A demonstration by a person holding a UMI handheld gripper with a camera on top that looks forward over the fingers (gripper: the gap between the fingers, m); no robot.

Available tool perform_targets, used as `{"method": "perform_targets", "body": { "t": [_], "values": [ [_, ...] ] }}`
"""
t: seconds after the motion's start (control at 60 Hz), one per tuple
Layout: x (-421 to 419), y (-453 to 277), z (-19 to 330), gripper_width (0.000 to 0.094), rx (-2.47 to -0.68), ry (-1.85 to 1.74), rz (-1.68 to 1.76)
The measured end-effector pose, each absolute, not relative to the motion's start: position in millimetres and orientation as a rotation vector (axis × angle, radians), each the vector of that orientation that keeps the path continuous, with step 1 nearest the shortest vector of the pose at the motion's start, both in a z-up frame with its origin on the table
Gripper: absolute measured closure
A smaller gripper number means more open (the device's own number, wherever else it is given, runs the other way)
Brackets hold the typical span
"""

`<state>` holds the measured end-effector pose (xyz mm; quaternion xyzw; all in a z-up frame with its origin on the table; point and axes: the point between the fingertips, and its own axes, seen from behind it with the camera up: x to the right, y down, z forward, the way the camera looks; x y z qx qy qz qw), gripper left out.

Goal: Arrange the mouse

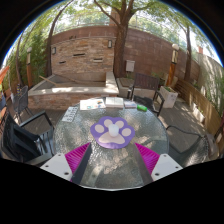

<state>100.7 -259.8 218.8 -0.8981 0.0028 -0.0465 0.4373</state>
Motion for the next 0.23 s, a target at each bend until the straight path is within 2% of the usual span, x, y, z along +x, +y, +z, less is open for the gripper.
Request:
{"method": "perform_targets", "body": {
  "t": [0.233],
  "values": [
    [90,-299,225,0.0088,-2.230,-0.002,-0.096]
  ]
}}
